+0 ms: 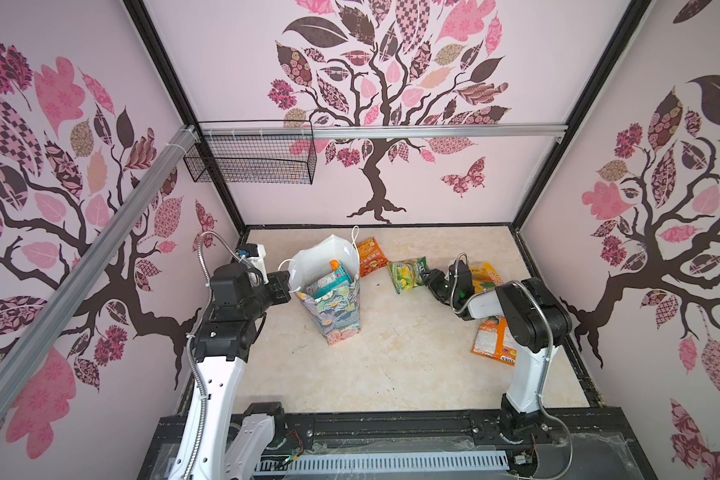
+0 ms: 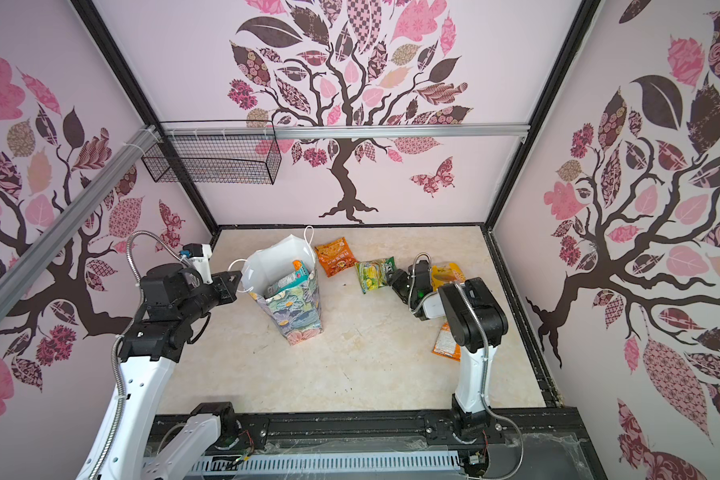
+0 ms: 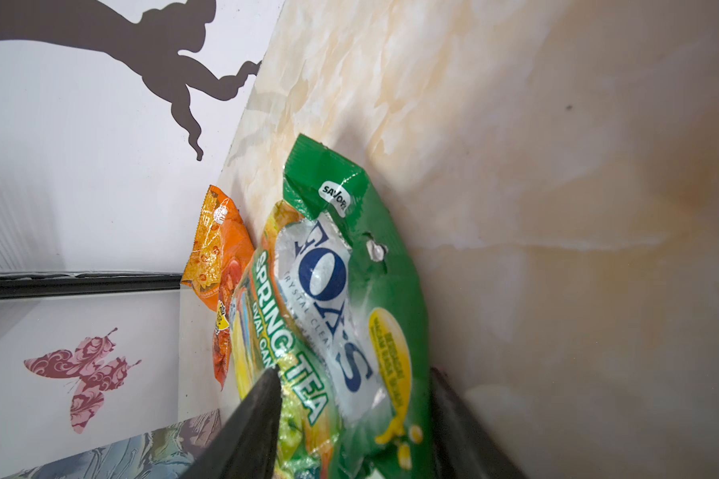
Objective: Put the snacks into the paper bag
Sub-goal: 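Lower the right gripper and close it on the green packet's top edge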
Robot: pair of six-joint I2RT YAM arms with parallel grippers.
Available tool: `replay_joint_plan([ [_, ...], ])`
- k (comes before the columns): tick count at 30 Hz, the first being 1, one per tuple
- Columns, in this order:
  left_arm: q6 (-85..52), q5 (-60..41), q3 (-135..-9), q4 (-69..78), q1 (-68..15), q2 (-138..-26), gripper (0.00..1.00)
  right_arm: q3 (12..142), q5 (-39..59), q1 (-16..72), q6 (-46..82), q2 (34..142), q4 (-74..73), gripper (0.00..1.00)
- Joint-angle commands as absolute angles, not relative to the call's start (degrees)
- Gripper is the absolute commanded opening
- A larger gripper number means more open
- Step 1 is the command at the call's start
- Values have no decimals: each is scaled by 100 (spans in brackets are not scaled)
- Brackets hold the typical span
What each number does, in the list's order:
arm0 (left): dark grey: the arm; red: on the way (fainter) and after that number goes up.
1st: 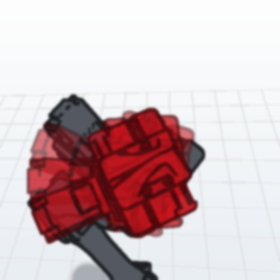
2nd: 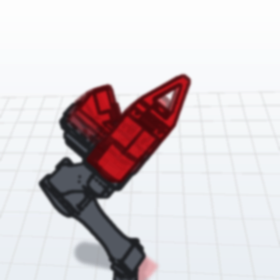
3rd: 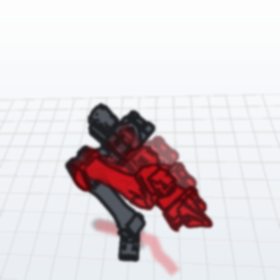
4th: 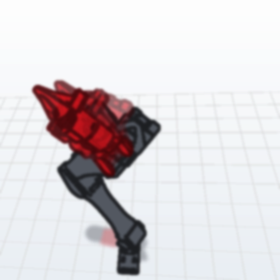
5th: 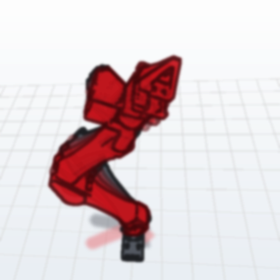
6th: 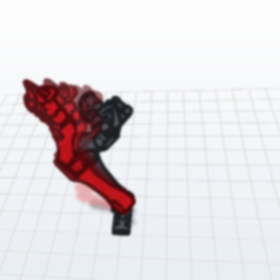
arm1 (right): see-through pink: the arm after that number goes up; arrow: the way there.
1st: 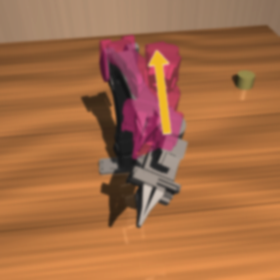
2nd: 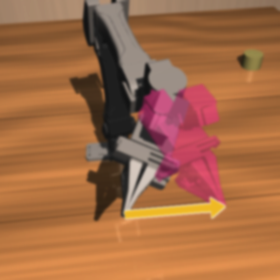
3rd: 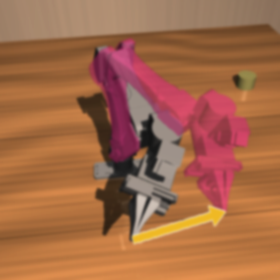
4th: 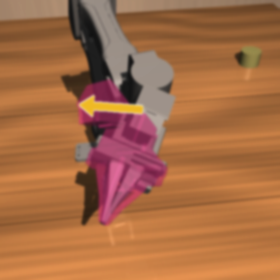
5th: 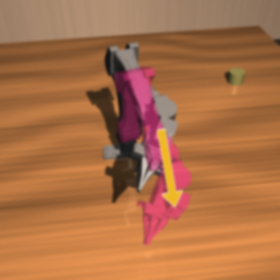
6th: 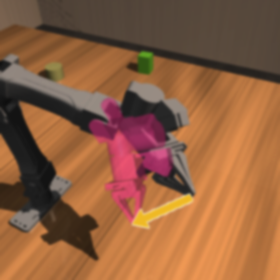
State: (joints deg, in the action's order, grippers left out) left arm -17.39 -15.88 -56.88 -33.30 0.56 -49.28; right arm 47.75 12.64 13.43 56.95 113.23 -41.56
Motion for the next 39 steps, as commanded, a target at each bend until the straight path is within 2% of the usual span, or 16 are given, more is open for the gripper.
replay_joint_plan([
  [1,-1582,-1442,-5911,-3473,-4,-4842,0,4824,1323,1229,5725,11525,-4152,47],
  [8,-1626,-1425,-5828,-3367,-15,-4768,0,4751,1370,1193,5728,11509,-4284,11],
  [14,-1604,-1413,-5829,-3403,-12,-4815,0,4703,1439,1176,5686,11500,-4385,0],
  [25,-1609,-1333,-5774,-3340,-11,-4770,0,4522,1628,1161,5669,11201,-4606,0],
  [39,-1661,-1197,-5643,-3182,-5,-4621,0,4246,1871,1167,5397,10114,-4334,0],
])
